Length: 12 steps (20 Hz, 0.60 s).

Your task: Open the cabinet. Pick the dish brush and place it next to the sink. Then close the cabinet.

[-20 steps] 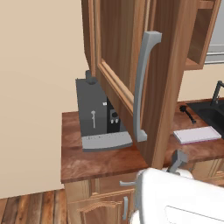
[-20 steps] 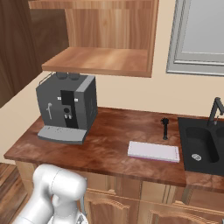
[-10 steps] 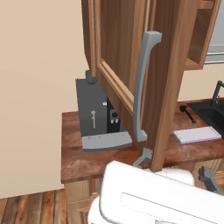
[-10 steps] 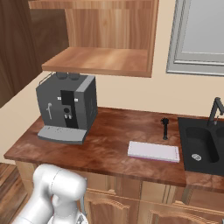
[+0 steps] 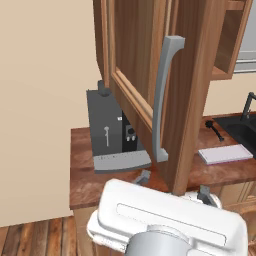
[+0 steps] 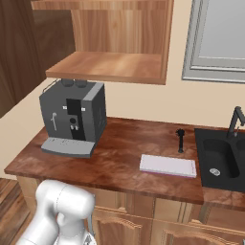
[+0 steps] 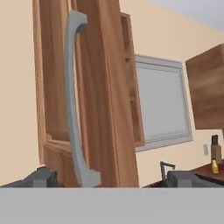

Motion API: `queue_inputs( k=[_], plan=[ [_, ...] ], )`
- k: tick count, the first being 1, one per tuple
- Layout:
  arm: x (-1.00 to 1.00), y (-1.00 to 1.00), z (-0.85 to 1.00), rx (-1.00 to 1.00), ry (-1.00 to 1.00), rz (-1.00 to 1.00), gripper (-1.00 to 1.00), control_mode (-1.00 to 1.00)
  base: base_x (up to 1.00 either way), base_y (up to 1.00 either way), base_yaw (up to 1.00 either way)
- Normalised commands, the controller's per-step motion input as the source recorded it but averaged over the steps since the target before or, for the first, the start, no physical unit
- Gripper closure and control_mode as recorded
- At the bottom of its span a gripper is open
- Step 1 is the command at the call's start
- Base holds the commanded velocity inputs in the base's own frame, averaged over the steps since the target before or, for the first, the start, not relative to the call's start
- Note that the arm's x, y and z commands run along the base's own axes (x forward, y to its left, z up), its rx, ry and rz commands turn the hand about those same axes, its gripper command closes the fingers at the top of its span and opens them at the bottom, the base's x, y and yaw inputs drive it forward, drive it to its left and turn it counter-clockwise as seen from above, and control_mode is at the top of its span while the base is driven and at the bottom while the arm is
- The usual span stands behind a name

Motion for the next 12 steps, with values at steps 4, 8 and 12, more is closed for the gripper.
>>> queue_inputs(
  k=[4,8,12],
  plan=[
    [0.23,0.14,-0.14,-0.03,0.10,-0.03,-1.00,-1.00,0.00,0.00,0.00],
    [0.22,0.14,-0.16,-0.02,0.08,-0.06,-1.00,-1.00,0.00,0.00,0.00],
    [0.19,0.17,-0.09,0.00,0.03,-0.09,-1.00,-1.00,0.00,0.00,0.00]
  ],
)
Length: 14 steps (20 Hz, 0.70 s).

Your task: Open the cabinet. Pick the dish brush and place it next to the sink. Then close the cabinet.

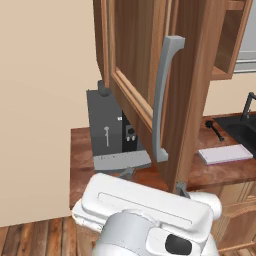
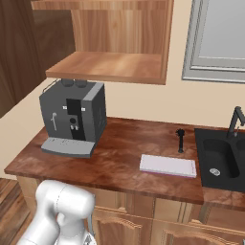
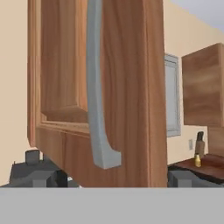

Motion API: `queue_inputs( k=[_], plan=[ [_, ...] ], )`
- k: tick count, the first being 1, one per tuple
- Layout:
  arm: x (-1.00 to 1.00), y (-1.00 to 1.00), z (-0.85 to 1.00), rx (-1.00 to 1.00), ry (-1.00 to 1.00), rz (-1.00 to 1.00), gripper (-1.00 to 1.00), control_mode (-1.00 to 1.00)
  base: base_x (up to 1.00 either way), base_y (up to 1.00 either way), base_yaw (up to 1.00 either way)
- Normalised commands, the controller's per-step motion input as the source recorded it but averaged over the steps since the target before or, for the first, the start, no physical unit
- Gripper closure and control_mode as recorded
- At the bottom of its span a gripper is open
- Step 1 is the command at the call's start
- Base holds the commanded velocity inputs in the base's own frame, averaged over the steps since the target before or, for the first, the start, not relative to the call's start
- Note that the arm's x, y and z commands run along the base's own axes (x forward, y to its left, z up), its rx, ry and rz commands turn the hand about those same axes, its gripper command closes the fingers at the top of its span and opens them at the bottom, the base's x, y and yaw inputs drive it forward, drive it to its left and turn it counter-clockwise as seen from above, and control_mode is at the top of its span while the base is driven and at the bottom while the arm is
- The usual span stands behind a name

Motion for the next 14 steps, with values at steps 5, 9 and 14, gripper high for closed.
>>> queue_inputs(
  k=[5,9,14],
  plan=[
    [0.28,0.37,-0.05,0.00,0.00,-0.15,-1.00,-1.00,0.00,0.00,0.00],
    [0.26,0.41,0.00,0.00,0.00,-0.16,-1.00,-1.00,0.00,0.00,0.00],
    [0.22,0.27,0.00,0.00,0.00,-0.15,-1.00,-1.00,0.00,0.00,0.00]
  ],
)
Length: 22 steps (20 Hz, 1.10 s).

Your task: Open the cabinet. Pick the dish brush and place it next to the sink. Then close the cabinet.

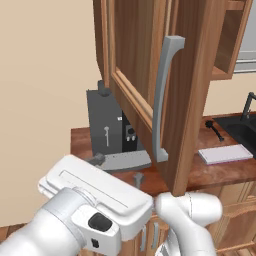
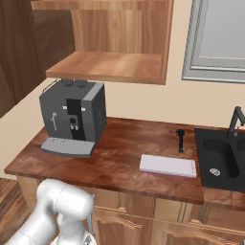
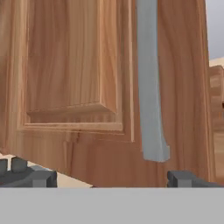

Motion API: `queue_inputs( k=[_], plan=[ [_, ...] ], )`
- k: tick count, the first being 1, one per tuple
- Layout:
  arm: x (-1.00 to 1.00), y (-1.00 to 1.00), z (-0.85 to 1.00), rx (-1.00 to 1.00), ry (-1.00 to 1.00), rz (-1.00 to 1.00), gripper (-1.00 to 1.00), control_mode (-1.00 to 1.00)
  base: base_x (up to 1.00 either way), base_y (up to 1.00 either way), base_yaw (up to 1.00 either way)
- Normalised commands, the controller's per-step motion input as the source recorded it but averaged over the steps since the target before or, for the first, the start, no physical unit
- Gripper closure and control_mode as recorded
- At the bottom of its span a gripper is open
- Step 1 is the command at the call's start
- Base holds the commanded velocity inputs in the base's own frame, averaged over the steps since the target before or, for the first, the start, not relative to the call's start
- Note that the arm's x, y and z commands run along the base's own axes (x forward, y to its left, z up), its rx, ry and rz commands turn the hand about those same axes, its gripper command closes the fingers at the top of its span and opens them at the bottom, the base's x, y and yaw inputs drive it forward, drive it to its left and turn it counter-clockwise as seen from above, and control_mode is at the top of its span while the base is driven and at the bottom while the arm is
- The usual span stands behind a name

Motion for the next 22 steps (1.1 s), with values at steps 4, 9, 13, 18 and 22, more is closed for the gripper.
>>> queue_inputs(
  k=[4,9,13,18,22],
  plan=[
    [0.04,0.02,0.00,0.00,0.00,-0.11,-1.00,-1.00,0.00,0.00,0.00],
    [0.10,0.00,0.00,0.00,0.00,-0.10,-1.00,-1.00,0.00,0.00,0.00],
    [0.01,0.00,0.00,0.00,0.00,-0.04,-1.00,-1.00,0.00,0.00,0.00],
    [0.01,-0.17,0.00,0.00,0.00,0.00,-1.00,-1.00,0.00,0.00,0.00],
    [0.10,-0.42,0.00,0.00,0.00,0.01,-1.00,-1.00,0.00,0.00,0.00]
  ],
)
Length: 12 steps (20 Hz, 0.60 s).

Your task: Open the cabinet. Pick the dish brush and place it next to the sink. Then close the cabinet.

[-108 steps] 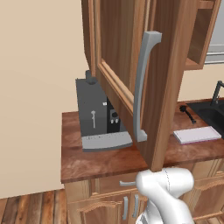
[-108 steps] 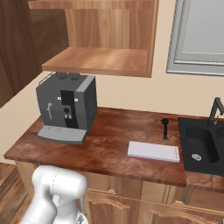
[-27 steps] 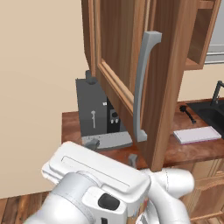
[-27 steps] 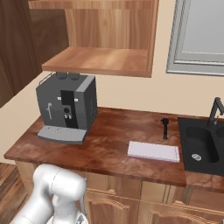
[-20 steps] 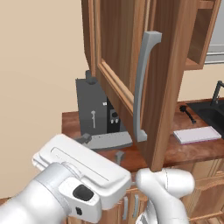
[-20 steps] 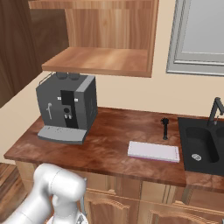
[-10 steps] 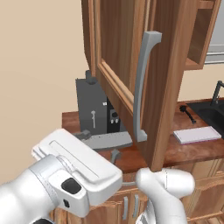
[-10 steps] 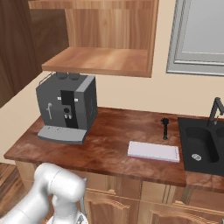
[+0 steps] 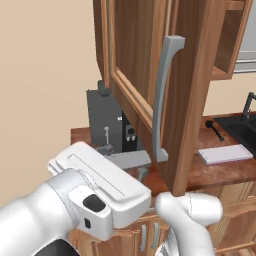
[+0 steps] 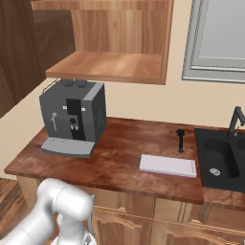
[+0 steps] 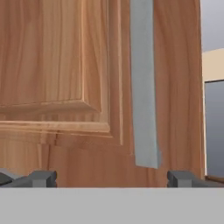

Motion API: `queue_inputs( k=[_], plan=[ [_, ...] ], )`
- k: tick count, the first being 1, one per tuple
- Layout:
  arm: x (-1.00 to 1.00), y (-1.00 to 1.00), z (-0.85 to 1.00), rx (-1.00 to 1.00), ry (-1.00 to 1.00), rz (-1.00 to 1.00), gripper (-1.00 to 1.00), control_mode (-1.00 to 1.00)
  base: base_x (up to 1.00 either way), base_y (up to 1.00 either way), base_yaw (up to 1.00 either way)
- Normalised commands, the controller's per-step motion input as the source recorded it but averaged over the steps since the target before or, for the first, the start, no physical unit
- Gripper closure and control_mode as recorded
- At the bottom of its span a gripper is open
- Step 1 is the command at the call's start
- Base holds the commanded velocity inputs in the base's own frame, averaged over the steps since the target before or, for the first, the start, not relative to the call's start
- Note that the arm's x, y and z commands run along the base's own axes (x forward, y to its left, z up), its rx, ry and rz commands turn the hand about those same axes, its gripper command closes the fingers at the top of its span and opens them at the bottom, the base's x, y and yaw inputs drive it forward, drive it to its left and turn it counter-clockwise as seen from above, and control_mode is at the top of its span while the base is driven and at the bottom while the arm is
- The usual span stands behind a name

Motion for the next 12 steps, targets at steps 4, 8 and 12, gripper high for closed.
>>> queue_inputs(
  k=[4,8,12],
  plan=[
    [0.22,-0.39,0.00,0.00,0.00,0.02,-1.00,-1.00,0.00,0.00,0.00],
    [0.24,-0.28,0.00,0.00,0.00,0.03,-1.00,-1.00,0.00,0.00,0.00],
    [0.18,-0.19,0.00,-0.03,0.00,0.05,-1.00,-1.00,0.00,0.00,0.00]
  ],
)
